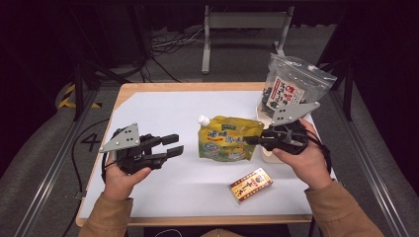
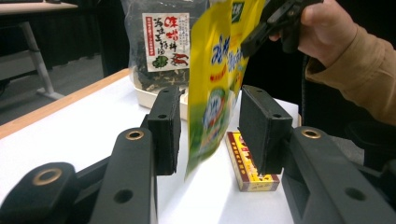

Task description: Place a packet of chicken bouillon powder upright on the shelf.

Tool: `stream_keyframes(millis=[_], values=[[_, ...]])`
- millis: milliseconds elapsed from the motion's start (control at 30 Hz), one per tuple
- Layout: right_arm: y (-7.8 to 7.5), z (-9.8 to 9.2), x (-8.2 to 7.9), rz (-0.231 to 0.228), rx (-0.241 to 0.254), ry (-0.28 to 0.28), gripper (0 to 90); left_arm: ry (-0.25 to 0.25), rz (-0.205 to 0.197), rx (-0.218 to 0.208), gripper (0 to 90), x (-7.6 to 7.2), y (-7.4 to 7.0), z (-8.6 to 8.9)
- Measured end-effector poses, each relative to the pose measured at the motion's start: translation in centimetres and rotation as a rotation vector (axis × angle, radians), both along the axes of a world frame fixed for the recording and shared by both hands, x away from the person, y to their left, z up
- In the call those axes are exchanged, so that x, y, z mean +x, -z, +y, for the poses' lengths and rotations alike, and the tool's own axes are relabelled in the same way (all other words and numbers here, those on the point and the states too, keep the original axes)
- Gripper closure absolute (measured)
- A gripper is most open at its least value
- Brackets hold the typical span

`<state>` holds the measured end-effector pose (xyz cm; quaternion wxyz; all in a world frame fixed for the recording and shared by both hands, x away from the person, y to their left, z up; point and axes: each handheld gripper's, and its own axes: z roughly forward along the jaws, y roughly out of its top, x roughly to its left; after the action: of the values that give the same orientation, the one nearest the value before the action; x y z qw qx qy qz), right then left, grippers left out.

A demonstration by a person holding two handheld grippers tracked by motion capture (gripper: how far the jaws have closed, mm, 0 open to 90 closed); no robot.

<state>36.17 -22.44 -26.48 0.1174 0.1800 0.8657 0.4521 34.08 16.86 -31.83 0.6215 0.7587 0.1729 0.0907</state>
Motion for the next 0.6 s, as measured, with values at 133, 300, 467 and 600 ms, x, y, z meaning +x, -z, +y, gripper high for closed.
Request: stream_keyframes(millis=[133, 300, 467, 600], values=[[-0.6, -1.2, 0.2, -0.012, -0.006, 0.029, 85.0, -0.005, 0.002, 0.016, 57.3, 0.2, 0.2, 0.2], [-1.3, -2.5, 0.6, -0.024, -0.021, 0.061, 85.0, -0.024, 0.007, 0.056, 55.4, 0.4, 0.7, 0.2], [-1.9, -3.5, 0.9, -0.034, -0.024, 0.082, 85.0, -0.032, 0.014, 0.064, 54.0, 0.6, 1.0, 0.4], [-2.3, -4.4, 1.1, -0.036, -0.029, 0.104, 85.0, -0.038, 0.029, 0.061, 51.1, 0.7, 1.1, 0.5]])
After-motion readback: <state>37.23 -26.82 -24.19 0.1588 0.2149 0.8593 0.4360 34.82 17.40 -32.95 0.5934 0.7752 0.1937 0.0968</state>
